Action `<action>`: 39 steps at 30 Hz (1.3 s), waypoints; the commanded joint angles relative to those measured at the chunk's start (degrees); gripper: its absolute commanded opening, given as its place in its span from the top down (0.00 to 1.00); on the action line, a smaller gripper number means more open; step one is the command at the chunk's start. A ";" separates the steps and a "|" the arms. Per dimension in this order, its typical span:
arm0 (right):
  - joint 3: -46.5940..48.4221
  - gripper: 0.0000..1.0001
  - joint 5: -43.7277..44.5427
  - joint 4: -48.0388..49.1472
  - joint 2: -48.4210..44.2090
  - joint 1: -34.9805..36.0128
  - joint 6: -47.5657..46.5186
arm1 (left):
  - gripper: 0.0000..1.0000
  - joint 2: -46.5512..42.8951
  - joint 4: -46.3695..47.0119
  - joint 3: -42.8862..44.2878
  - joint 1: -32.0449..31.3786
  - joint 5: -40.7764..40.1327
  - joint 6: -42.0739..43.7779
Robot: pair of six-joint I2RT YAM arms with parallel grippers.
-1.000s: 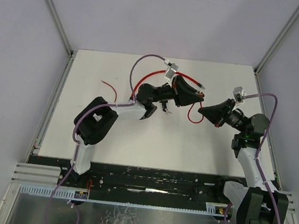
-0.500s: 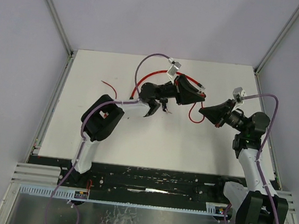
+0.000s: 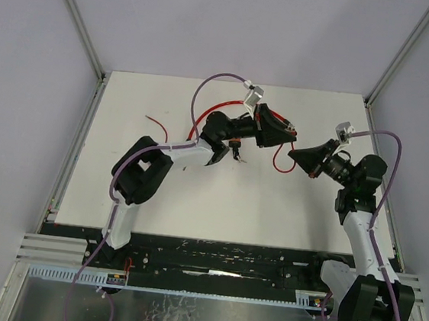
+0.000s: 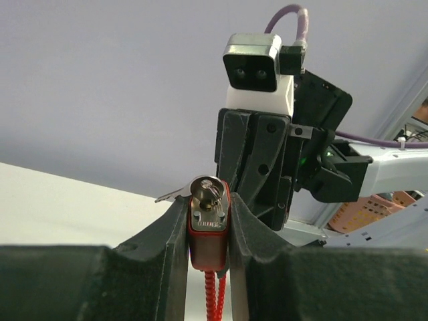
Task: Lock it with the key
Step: Lock the lock.
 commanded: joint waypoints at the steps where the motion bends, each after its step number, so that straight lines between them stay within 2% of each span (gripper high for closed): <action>1: 6.76 1.00 9.27 -3.28 -2.17 0.00 -9.47 | 1.00 3.55 -1.90 -0.94 -1.30 12.58 -4.44; 3: 5.77 1.00 4.31 1.85 -2.10 0.00 -6.68 | 1.00 4.48 3.24 -0.60 -0.99 14.07 -9.65; 4: 5.77 1.00 2.76 2.27 -2.20 -0.05 -6.91 | 1.00 5.10 7.45 -0.45 -0.77 14.52 -12.55; 7: 5.43 1.00 -2.27 3.61 -2.30 -0.07 -6.83 | 1.00 6.10 12.17 -0.42 0.05 14.83 -17.40; 10: 1.48 1.00 -6.42 18.48 -1.56 0.67 0.40 | 1.00 3.46 4.39 -3.29 -0.47 12.41 -5.55; 11: 0.79 1.00 -6.27 19.17 -1.47 0.77 0.85 | 1.00 1.56 1.84 -4.60 -1.00 11.40 -0.59; 14: 2.40 1.00 -4.30 7.32 -1.80 0.83 -8.14 | 1.00 -1.77 -6.76 -6.53 -2.80 10.02 11.97; 17: 3.01 0.95 -6.69 2.25 -1.14 1.62 -14.90 | 1.00 -3.55 -12.87 -7.37 -3.79 10.10 20.96; 19: 4.48 0.75 -9.74 -7.81 -1.23 2.01 -25.03 | 1.00 -5.07 -16.40 -8.07 -3.55 10.63 25.79; 21: 9.30 0.48 -8.80 -30.16 -2.00 2.06 -45.11 | 1.00 -7.60 -22.34 -9.11 -3.02 9.88 33.44; 22: 12.29 0.41 -8.29 -42.11 -2.06 2.02 -55.90 | 1.00 -8.97 -28.48 -9.38 -2.76 9.19 38.27; 24: 16.58 0.29 -6.20 -55.91 -2.14 1.94 -68.74 | 1.00 -11.65 -39.72 -9.16 -2.54 7.61 49.94; 27: 20.21 0.24 -1.96 -69.89 -2.79 1.95 -82.35 | 1.00 -13.84 -54.80 -7.64 -2.46 4.58 66.50; 30: 21.18 0.24 0.90 -77.14 -2.73 1.85 -91.82 | 1.00 -15.02 -64.23 -6.36 -2.15 2.39 75.77; 33: 19.83 0.23 -2.26 -79.94 -2.38 1.84 -98.02 | 1.00 -16.29 -66.86 -8.01 -2.10 3.53 82.44; 36: 16.69 0.22 -8.00 -84.56 -1.51 2.09 -115.14 | 1.00 -17.47 -68.04 -9.61 -2.05 8.61 87.48; 39: 14.68 0.21 -9.27 -83.43 0.76 3.64 -119.42 | 1.00 -18.11 -71.09 -9.47 -2.08 12.99 91.51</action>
